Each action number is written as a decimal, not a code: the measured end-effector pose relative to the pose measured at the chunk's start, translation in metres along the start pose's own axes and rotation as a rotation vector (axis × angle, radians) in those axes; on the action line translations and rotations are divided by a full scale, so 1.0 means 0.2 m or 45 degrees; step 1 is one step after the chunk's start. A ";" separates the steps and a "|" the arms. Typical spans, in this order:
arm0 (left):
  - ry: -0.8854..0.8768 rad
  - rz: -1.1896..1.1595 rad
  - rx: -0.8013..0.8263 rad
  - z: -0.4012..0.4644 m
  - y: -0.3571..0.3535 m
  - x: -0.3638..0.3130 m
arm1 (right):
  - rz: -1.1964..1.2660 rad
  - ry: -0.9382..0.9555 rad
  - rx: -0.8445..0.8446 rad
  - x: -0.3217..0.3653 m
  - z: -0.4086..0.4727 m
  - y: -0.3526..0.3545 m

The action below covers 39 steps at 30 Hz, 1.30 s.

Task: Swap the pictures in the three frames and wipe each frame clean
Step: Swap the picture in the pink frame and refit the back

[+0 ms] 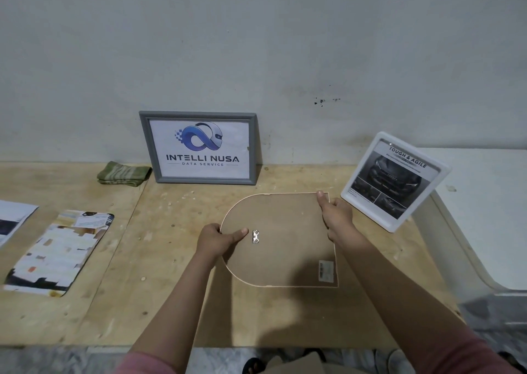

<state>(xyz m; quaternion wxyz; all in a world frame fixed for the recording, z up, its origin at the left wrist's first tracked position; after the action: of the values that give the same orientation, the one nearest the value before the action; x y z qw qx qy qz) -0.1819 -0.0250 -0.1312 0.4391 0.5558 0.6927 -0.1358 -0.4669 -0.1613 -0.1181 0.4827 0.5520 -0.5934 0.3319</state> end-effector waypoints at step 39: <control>0.198 -0.525 -0.066 -0.09 0.12 0.00 | 0.364 0.220 0.375 0.33 -0.23 -0.21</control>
<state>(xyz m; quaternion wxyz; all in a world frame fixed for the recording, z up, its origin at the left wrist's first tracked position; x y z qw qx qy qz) -0.1684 -0.0041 -0.1136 0.3614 0.3999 0.8266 -0.1616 -0.4118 -0.1486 -0.0469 0.3940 0.4962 -0.5672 0.5261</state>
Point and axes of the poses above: each hand's wrist, its own z-axis towards the middle knuckle, its own y-axis out of the back of the hand, x = y × z, the point moved 8 cm from there along z, towards the middle knuckle, and after that the axes turned 5 degrees about y, right-handed, at the moved point
